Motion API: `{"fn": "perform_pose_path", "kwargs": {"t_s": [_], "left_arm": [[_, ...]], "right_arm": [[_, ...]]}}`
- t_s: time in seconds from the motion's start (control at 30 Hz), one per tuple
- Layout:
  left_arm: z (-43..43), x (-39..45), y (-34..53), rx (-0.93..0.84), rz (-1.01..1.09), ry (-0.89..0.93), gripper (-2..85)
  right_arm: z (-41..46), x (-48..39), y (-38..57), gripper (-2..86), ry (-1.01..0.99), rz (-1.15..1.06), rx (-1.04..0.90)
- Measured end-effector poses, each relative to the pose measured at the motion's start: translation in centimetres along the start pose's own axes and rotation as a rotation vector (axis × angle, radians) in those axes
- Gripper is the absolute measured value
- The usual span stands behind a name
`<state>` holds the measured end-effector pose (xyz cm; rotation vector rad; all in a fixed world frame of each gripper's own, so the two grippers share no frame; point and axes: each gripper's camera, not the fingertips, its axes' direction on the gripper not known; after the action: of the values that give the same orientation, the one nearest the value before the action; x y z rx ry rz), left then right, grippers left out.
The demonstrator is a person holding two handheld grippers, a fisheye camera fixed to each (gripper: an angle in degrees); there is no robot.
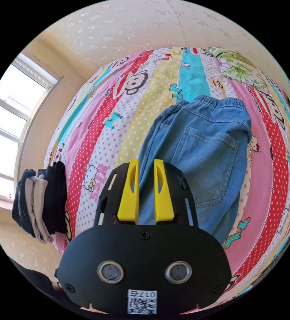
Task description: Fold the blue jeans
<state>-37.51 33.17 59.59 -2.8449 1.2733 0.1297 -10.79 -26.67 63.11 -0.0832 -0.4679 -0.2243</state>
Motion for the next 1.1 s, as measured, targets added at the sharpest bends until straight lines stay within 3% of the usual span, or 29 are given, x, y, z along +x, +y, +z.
{"fn": "perform_pose_path", "kwargs": {"t_s": [0.1, 0.23, 0.4, 0.5, 0.67, 0.8, 0.9, 1.1], "left_arm": [[0.4, -1.6, 0.5, -0.015, -0.042, 0.073, 0.2], [0.3, -2.6, 1.8, -0.004, -0.070, 0.128, -0.7], [0.8, -3.0, 1.3, -0.062, -0.070, 0.142, 0.2], [-0.5, -2.3, 0.2, -0.079, -0.040, 0.123, 5.8], [-4.8, -1.4, -4.5, 0.091, 0.024, 0.104, 14.0], [-4.1, -2.0, -9.9, 0.077, 0.053, 0.096, 14.8], [-3.3, -2.1, -13.3, 0.069, 0.071, 0.092, 13.7], [-0.9, -4.4, -18.4, 0.023, 0.035, 0.274, 13.2]], "right_arm": [[-0.5, -0.8, 0.2, 2.0, 0.048, 0.044, 0.037], [-3.3, -3.2, 1.0, 1.2, -0.063, 0.021, 0.174], [-1.4, -3.4, 0.7, 2.9, 0.031, -0.022, 0.027], [-3.7, -2.0, 2.4, 6.8, -0.083, -0.060, 0.035], [-9.3, 3.3, 13.5, 10.7, -0.344, -0.098, -0.074], [-12.2, 7.6, 26.3, 11.6, -0.233, 0.077, -0.115], [-12.9, 9.7, 36.1, 12.9, -0.289, 0.257, -0.203], [-12.6, 15.0, 44.3, 13.0, -0.788, 0.461, -0.048]]}}
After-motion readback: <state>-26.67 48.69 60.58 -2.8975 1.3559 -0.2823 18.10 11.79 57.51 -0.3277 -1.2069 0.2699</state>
